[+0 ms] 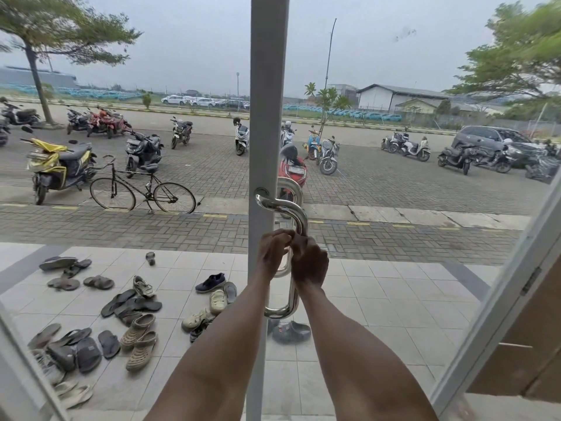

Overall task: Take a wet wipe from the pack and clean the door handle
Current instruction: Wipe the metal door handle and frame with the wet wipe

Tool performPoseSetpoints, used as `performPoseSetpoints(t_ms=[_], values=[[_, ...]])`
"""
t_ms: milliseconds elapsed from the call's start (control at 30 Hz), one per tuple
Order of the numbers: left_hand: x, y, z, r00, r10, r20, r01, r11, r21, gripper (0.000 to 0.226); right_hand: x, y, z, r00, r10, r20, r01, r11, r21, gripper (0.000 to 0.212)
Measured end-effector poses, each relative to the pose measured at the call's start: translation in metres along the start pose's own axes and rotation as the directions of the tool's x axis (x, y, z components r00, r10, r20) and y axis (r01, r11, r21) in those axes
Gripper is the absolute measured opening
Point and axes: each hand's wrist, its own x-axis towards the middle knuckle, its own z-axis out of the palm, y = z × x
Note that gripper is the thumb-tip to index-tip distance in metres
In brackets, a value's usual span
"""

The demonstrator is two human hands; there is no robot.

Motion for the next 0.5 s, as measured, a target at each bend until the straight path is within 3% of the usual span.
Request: performPoseSetpoints(t_ms=[133, 233, 367, 500], values=[[0.008, 0.014, -0.001, 0.997, 0.078, -0.019, -0.078, 0.997, 0.03, 0.035, 0.014, -0.017, -0.009, 0.995, -0.066, -0.078, 0.069, 0.997, 0.031, 0.026], [0.016, 0.016, -0.006, 0.981, 0.164, -0.107, -0.136, 0.962, 0.235, 0.033, 0.026, -0.031, -0.013, 0.988, -0.129, -0.088, 0.127, 0.992, -0.021, 0.026], [0.022, 0.003, -0.023, 0.937, 0.19, -0.292, 0.023, 0.804, 0.595, 0.033, 0.027, -0.031, -0.014, 0.983, -0.173, -0.055, 0.17, 0.983, -0.064, 0.019], [0.021, -0.005, -0.031, 0.879, 0.227, -0.418, 0.104, 0.766, 0.635, 0.037, 0.014, -0.014, -0.008, 0.989, -0.141, -0.045, 0.139, 0.99, -0.036, 0.036]])
